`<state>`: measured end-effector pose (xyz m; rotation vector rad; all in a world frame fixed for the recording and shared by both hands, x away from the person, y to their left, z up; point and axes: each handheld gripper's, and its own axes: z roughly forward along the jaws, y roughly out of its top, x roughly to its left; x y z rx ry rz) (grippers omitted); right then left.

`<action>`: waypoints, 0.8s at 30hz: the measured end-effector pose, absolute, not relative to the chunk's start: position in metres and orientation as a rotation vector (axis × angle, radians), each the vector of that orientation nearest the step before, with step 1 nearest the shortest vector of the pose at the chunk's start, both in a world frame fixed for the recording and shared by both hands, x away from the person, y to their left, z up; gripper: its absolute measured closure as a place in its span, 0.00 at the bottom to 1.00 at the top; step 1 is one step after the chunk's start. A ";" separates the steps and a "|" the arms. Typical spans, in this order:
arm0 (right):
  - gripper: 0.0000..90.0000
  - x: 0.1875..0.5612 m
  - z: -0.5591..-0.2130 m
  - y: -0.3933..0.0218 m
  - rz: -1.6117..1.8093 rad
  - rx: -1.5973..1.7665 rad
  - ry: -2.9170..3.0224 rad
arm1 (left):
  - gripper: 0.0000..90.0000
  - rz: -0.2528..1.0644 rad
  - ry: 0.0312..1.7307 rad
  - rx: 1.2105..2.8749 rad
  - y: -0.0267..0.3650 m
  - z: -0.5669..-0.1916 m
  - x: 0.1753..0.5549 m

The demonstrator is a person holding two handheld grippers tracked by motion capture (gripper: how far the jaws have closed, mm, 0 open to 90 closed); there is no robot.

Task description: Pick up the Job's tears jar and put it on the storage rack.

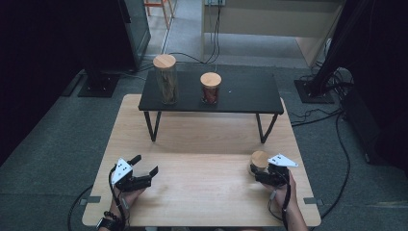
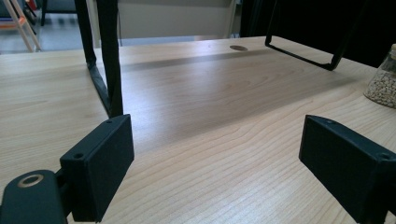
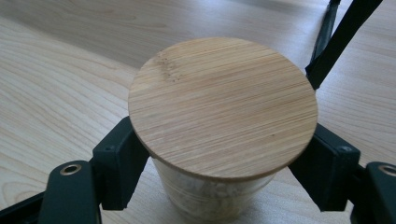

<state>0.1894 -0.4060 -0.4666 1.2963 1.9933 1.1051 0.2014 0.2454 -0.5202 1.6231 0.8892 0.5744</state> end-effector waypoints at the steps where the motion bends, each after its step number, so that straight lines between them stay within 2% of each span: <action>1: 0.28 0.189 -0.466 -0.406 1.108 1.300 1.992 | 0.11 0.575 0.888 1.625 0.245 -0.520 0.201; 24: 0.28 0.186 -0.454 -0.411 1.113 1.289 1.998 | 0.11 0.574 0.888 1.627 0.245 -0.520 0.202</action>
